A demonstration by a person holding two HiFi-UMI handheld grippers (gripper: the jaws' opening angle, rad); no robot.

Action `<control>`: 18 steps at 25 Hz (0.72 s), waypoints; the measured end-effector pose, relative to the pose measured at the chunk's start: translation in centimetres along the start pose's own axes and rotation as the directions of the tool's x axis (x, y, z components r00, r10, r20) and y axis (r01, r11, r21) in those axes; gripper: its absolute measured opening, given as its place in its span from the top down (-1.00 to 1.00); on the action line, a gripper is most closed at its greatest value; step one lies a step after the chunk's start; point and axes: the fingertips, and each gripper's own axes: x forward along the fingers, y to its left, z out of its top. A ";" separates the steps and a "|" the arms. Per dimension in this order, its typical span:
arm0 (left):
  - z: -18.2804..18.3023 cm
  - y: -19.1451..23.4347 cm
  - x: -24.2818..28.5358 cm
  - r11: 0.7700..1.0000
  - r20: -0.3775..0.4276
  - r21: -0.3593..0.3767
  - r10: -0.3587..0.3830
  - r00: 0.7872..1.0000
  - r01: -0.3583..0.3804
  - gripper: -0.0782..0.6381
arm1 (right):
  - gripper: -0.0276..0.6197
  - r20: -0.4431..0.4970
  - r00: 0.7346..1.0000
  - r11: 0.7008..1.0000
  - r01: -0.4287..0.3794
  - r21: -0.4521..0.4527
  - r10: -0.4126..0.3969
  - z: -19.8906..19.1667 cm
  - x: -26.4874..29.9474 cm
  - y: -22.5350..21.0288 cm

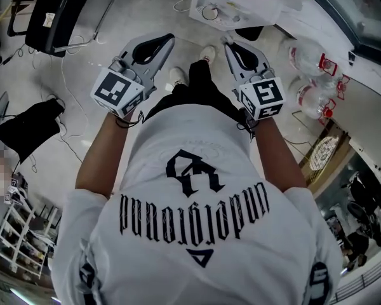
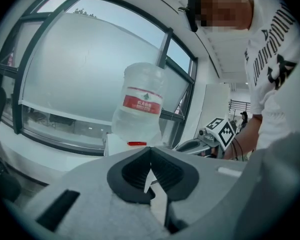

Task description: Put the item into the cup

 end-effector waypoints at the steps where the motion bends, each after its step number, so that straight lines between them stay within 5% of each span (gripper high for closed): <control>1: -0.3 0.2 0.5 1.000 -0.006 -0.003 0.002 1.000 -0.002 0.74 | 0.82 -0.010 1.000 1.000 -0.005 0.008 0.005 -0.5 0.4 -0.2; 13: -6.8 3.6 6.7 0.999 -0.076 -0.042 0.012 0.997 -0.015 0.74 | 0.82 -0.115 0.993 0.998 -0.028 0.059 0.035 -7.3 6.4 -4.2; 18: -10.1 4.5 8.6 0.999 -0.129 -0.031 -0.037 0.991 0.033 0.74 | 0.82 -0.146 0.988 0.995 -0.036 0.093 0.049 -10.3 9.4 -5.4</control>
